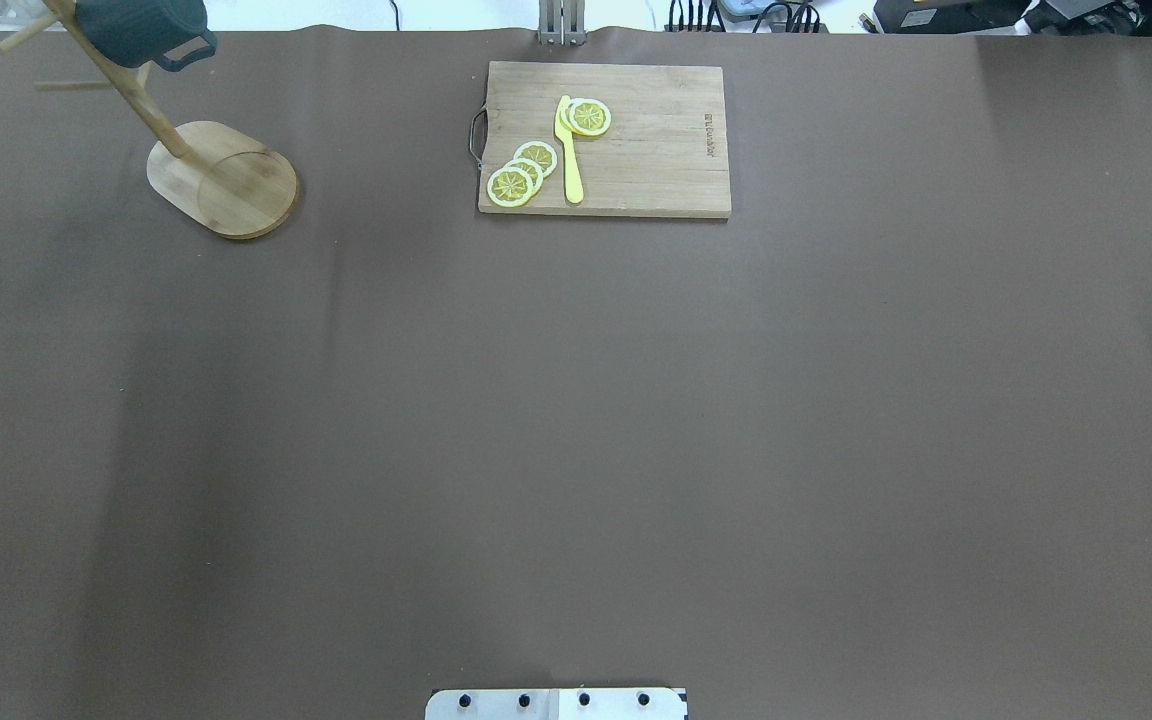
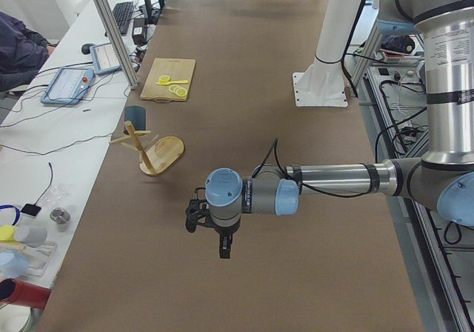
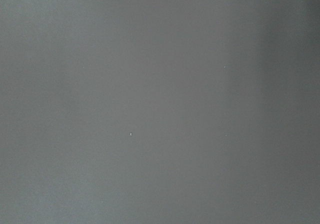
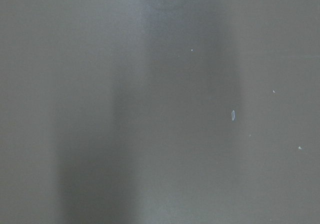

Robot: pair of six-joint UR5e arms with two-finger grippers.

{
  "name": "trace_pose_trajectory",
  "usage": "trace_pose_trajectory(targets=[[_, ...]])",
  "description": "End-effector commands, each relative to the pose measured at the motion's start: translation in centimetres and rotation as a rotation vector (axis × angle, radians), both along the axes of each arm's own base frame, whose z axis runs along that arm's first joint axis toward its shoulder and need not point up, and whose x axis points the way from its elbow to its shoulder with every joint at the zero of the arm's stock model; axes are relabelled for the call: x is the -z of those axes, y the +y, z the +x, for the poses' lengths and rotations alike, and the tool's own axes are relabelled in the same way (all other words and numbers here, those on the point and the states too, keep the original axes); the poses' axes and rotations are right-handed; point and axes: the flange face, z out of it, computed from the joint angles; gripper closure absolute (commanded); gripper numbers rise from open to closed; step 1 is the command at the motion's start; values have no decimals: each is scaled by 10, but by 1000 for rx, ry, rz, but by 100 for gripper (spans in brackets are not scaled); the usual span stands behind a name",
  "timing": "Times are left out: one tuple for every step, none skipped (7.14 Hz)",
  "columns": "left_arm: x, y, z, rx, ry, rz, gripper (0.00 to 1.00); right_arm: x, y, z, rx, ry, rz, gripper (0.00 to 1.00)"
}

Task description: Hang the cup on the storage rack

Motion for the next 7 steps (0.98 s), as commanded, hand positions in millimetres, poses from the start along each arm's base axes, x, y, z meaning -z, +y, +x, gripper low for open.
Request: trace_pose_trajectory(targets=[[1,3,0,1,1,-31,1,1,0,-6,16,19,-3,0],[4,3,0,-4,2,-69,1,0,1,-8,21,20,-7,0],[8,5,0,-9,2,-62,1,2,2,-10,24,20,-21,0],[14,4,0,-10,0,-43,1,13,4,-10,26,20,-45,0],[16,3,1,-14,-2,-34,1,16,17,-11,27,20,-49,0],[17,2,1,-38,-4,3,1,15,21,-12,30,20,-49,0],[19,1,1,-51,-2,29,1,11,26,-12,30,20,-58,0]])
